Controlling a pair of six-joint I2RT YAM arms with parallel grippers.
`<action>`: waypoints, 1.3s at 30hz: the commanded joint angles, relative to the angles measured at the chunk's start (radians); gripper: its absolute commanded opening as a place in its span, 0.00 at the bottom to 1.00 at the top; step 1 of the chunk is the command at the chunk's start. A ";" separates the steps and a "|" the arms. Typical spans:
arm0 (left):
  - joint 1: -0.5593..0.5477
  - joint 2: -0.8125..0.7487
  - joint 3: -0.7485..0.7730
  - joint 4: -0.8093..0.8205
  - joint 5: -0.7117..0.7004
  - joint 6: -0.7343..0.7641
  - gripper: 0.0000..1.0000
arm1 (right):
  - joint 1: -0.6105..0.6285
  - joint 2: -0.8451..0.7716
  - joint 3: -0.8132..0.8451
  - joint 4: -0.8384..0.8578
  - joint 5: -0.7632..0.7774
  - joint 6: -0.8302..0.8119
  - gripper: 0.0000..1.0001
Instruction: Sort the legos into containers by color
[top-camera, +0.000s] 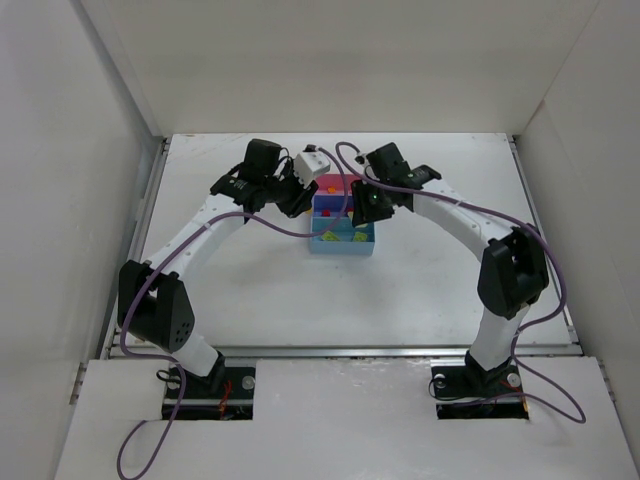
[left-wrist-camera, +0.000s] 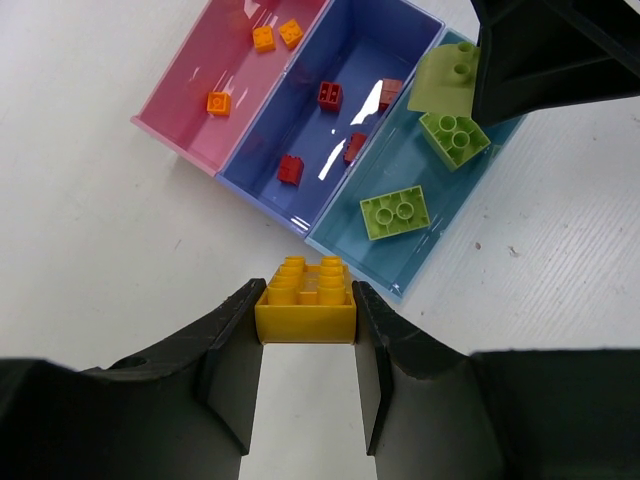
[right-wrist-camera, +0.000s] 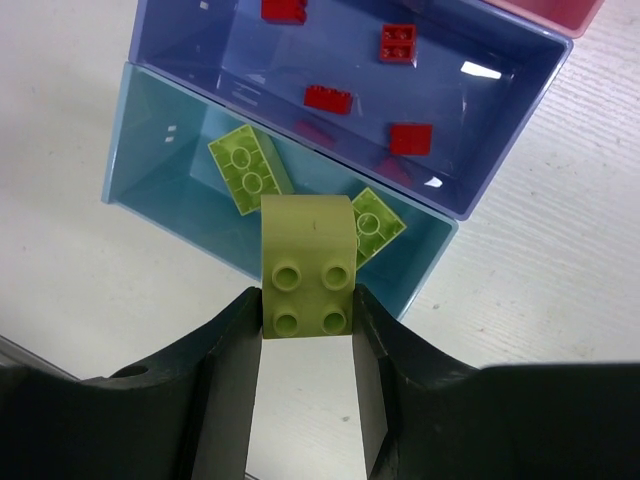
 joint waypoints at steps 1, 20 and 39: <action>0.007 -0.015 0.012 0.024 0.009 -0.012 0.00 | 0.016 -0.017 0.061 -0.010 0.032 -0.034 0.00; 0.007 -0.015 0.003 0.033 0.000 -0.012 0.00 | 0.034 0.028 0.081 -0.028 0.051 -0.076 0.00; 0.007 -0.025 -0.006 0.042 -0.019 -0.012 0.00 | 0.089 0.135 0.159 -0.079 0.015 -0.160 0.19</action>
